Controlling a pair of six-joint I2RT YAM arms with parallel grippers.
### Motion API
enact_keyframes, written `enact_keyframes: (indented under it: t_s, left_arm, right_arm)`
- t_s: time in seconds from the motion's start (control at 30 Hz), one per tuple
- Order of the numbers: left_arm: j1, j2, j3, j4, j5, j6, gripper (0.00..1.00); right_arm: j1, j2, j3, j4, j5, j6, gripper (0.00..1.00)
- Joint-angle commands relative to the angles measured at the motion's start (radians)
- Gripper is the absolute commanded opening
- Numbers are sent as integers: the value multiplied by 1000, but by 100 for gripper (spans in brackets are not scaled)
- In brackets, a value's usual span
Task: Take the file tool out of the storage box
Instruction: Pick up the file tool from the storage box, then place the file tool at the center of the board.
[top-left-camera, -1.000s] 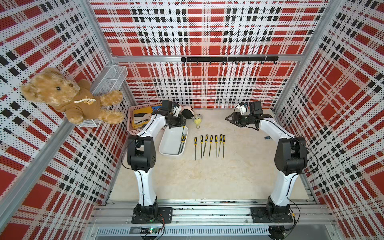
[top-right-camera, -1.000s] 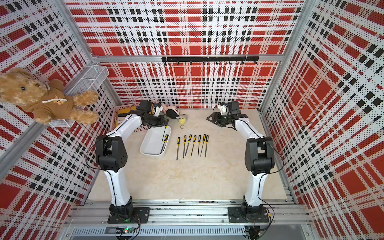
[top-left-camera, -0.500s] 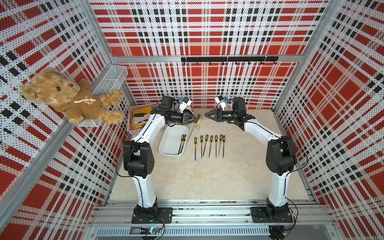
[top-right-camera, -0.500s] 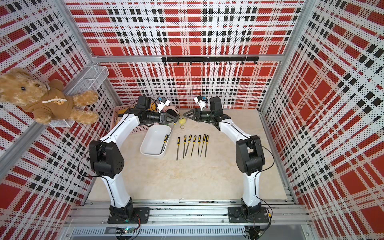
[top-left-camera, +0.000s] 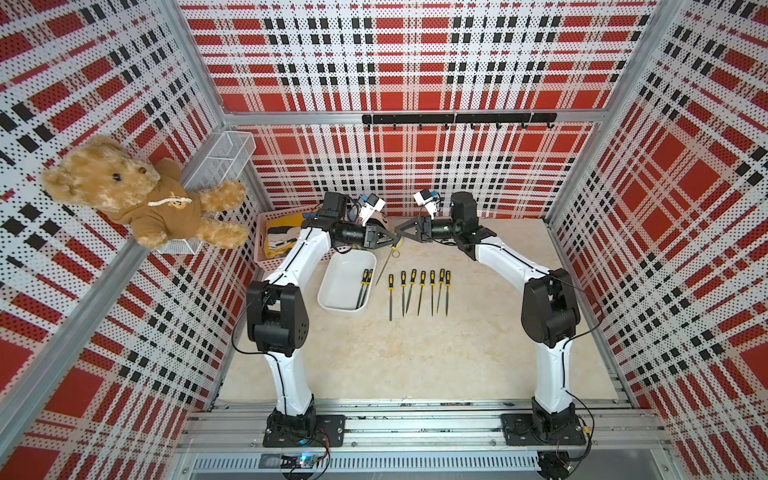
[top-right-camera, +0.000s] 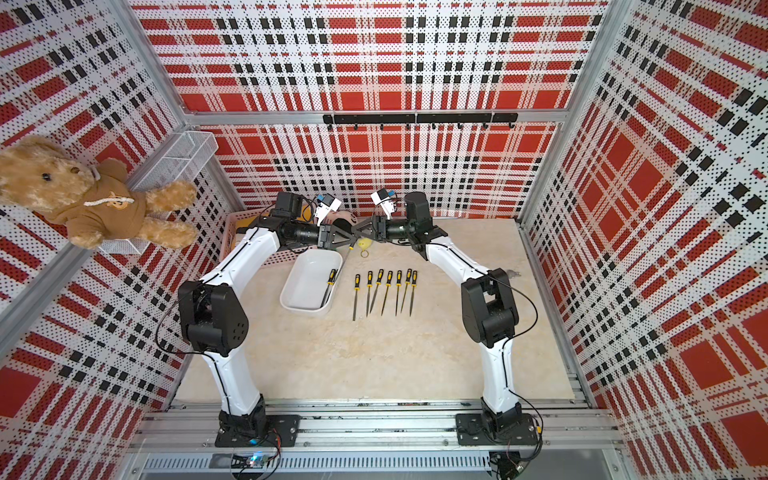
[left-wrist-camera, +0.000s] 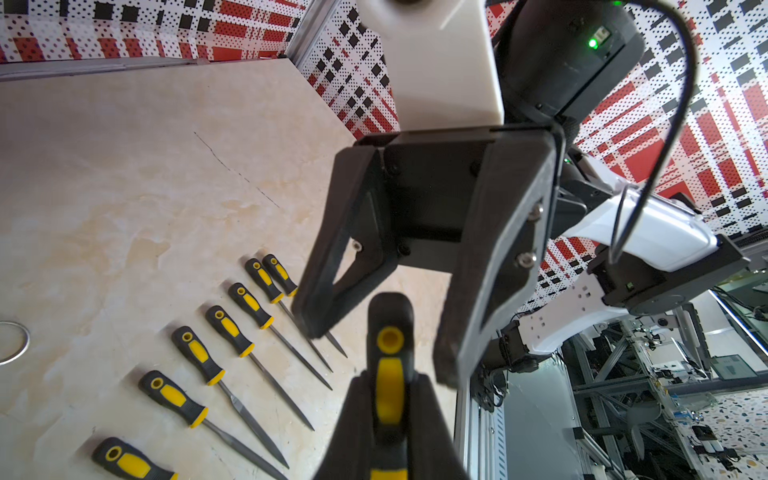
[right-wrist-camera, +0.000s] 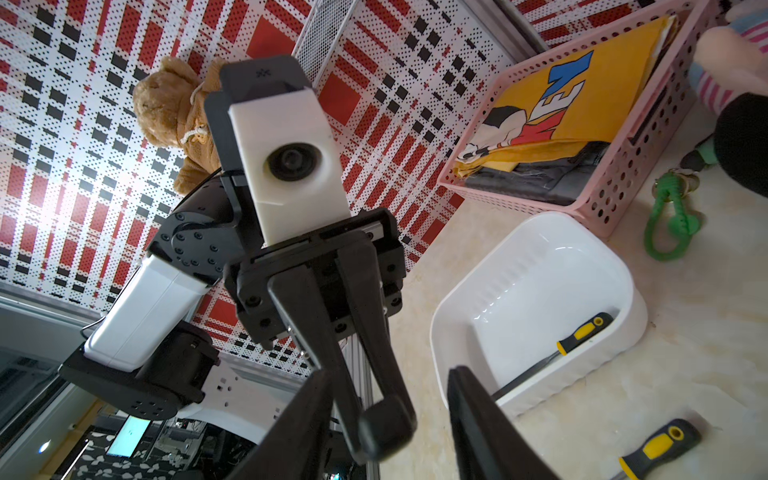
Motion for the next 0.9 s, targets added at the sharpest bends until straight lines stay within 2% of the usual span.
enact_keyframes:
  t_s: [0.0,0.13,0.23,0.27,0.3,0.4,0.5,0.6,0.7,0.77,0.87]
  left_arm:
    - [6,-26,-4,-3,26,23,0]
    - [7,-28,-5,-3,28,22,0]
    - [10,-30,-5,-3,8,20,0]
    - [12,-30,-5,-3,-3,20,13]
    - [14,-31,-5,-3,-30,17,37]
    - [19,-32,-7,2,-152,-3,70]
    - [25,-35,-12,27,-395,-66,100]
    - [34,-38,-20,45,-597,-105,99]
    - [33,-50,-36,72,-811,-136,99]
    - [31,-59,-50,92,-894,-146,99]
    - [32,-66,-61,114,-959,-165,99]
  right_arm:
    - [6,25,12,20,-32,-2,46]
    - [8,24,4,26,-23,2,17]
    - [6,21,11,22,-19,3,5]
    - [5,17,13,11,-11,-5,3]
    - [4,12,17,-8,0,-16,1]
    - [-20,-2,45,-133,39,-82,0]
    - [-71,11,145,-476,116,-224,0]
    - [-129,27,242,-796,178,-358,0]
    - [-187,53,307,-1090,315,-458,0]
    - [-222,76,314,-1223,391,-493,0]
    - [-245,102,324,-1357,498,-541,0]
